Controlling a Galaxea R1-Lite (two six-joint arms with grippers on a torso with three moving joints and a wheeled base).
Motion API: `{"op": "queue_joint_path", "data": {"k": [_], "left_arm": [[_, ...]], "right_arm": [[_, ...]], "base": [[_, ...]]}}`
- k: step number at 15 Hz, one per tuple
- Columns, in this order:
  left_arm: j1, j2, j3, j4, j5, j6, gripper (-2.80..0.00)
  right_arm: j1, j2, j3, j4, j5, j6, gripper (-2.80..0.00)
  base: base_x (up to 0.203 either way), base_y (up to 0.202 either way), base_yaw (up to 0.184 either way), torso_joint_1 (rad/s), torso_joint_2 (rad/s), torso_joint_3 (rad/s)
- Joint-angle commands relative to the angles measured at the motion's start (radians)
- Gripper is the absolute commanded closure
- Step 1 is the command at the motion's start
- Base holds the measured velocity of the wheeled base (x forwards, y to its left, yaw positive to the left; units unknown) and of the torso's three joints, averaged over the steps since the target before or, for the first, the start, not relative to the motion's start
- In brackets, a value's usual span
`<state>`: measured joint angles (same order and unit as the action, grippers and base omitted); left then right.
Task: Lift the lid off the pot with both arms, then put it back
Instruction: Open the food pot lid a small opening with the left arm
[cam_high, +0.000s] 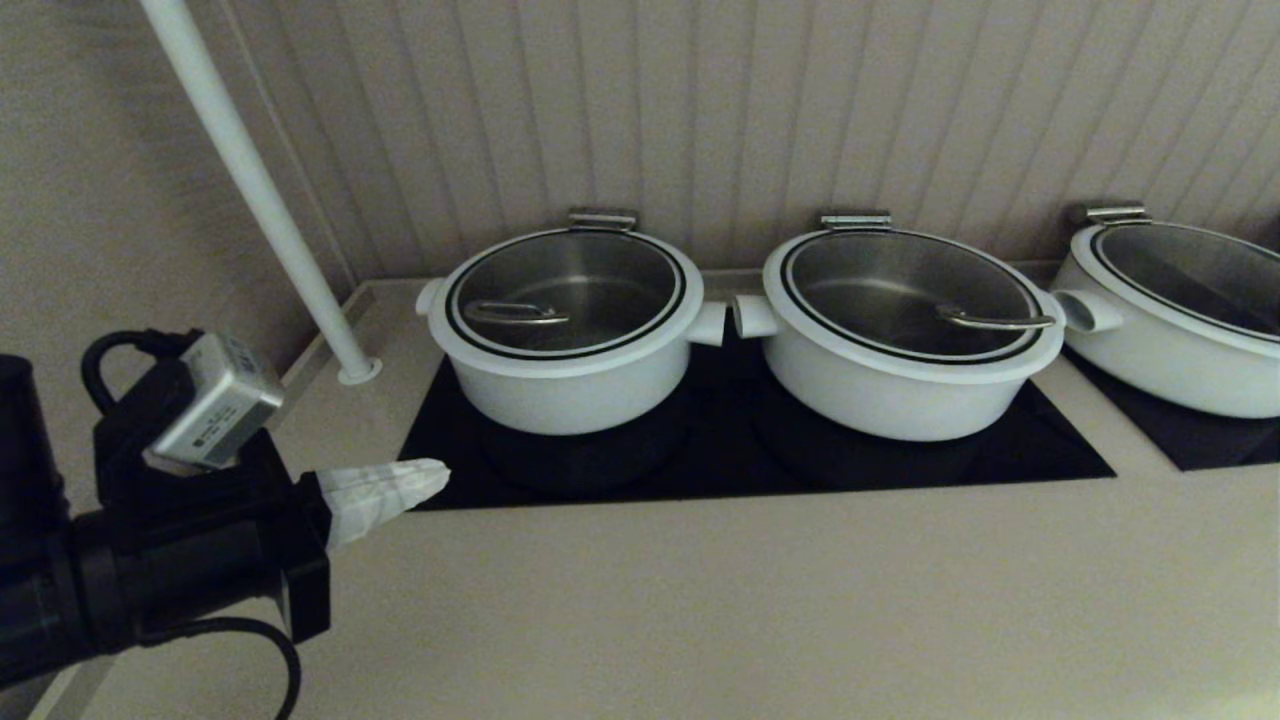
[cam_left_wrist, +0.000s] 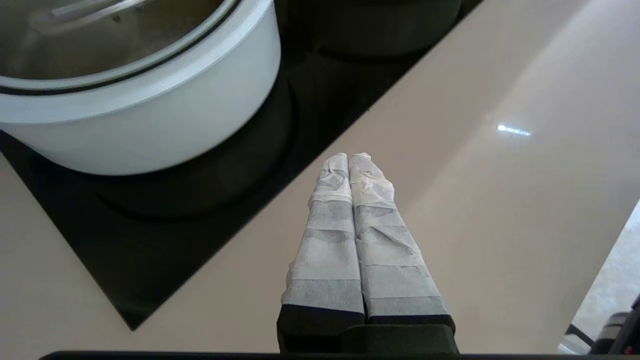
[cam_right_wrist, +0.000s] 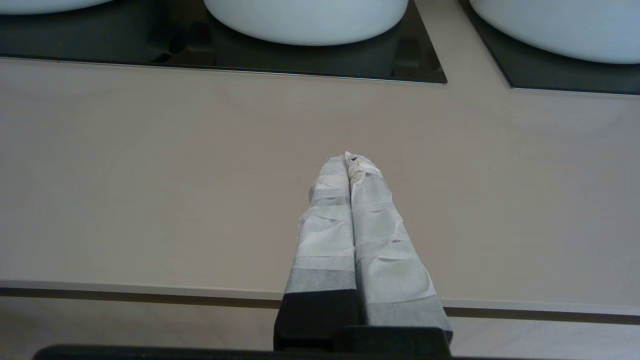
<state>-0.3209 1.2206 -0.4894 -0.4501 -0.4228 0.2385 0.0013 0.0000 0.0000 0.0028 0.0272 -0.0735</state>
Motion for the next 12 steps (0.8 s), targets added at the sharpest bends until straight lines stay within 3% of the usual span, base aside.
{"op": "queue_joint_path", "data": {"k": [1, 12], "left_arm": [[-0.001, 0.015, 0.002, -0.002, -0.002, -0.001, 0.0], [0.0, 0.139, 0.002, -0.096, -0.002, 0.001, 0.0]], "right_arm": [[0.0, 0.002, 0.0, 0.0, 0.0, 0.0, 0.0], [0.0, 0.002, 0.0, -0.001, 0.0, 0.0, 0.0]], "base": [[0.0, 0.0, 0.0, 0.0, 0.0, 0.0], [0.0, 0.0, 0.0, 0.0, 0.0, 0.0]]}}
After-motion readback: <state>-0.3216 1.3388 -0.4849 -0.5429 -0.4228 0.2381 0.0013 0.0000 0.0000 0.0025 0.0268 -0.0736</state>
